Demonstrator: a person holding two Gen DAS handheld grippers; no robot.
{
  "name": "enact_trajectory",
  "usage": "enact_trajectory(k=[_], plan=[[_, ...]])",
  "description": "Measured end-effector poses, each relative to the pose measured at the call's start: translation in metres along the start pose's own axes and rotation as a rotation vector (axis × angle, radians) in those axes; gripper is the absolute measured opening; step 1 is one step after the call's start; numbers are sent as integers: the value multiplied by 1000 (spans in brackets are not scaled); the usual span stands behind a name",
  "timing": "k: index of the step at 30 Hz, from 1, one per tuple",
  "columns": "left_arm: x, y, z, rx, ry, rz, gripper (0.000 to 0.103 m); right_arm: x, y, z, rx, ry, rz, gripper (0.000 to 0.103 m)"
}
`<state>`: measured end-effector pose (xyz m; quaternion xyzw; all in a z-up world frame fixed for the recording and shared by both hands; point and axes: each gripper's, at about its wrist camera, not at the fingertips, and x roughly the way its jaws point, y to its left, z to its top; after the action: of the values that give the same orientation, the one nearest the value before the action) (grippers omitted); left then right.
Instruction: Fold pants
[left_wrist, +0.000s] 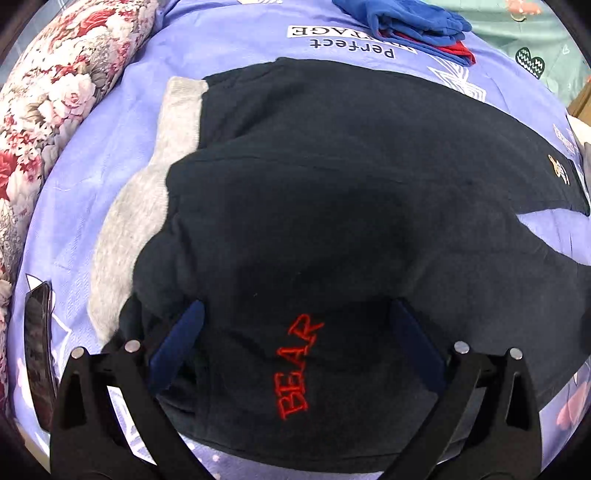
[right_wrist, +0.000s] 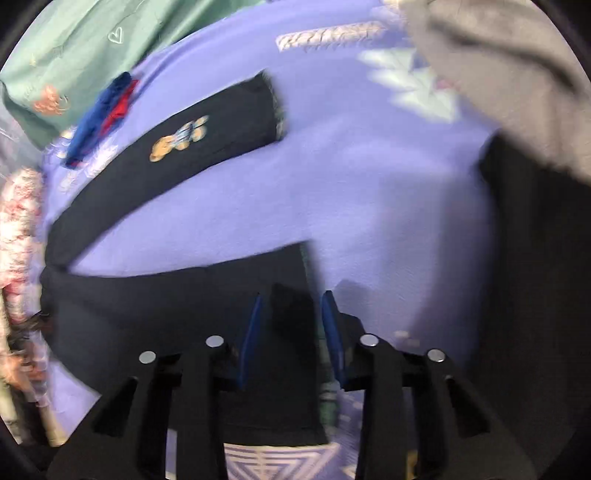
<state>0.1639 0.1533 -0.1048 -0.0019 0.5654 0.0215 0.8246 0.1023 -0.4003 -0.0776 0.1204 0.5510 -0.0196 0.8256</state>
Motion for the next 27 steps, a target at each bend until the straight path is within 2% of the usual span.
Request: enact_trajectory(k=[1,2,3,5,6,7,9,11,12,14,15,16,18,19,22,23,25,26,27], plan=[[-2,0,-2,8,2,7,101,-6,20,-8,-95,-26,-10,38],[-2,-1,-3,15,2,11,101,-7,32,-12,-143,-24,36,41],[-4,-1,-5,26,3,16,101,-7,43,-19,-159,-6,121,45],[-6,0,-8,42,2,22,101,-1,48,-27,-159,41,197,49],[-7,1,-10,43,1,24,101,5,47,-29,-162,65,173,50],[-8,2,-11,41,2,28,101,12,43,-31,-151,74,107,47],[-8,10,-16,27,9,36,101,5,28,-29,-70,65,138,47],[-9,19,-22,4,24,12,101,-5,22,-34,-50,46,67,48],[-10,21,-25,3,26,-2,101,-11,23,-38,-63,38,69,49],[-14,21,-34,32,19,-7,101,-18,28,-51,-115,91,199,55],[-15,19,-38,48,18,-1,101,-16,34,-58,-140,119,228,60],[-16,18,-42,61,16,2,101,-12,39,-66,-186,143,214,61],[-18,20,-50,71,12,-6,101,-12,43,-70,-234,119,159,61],[-19,21,-51,69,12,-15,101,-12,39,-68,-209,128,146,61],[-25,29,-53,57,26,-17,101,-13,30,-46,-103,109,8,61],[-30,32,-52,50,24,-26,101,-17,33,-39,-99,87,12,61],[-41,38,-44,26,10,-78,101,-22,49,-23,-120,25,30,68],[-48,41,-36,8,-7,-119,101,-24,57,-14,-134,-12,11,72],[-54,44,-26,1,-32,-147,101,-24,64,-4,-150,-46,-10,80]])
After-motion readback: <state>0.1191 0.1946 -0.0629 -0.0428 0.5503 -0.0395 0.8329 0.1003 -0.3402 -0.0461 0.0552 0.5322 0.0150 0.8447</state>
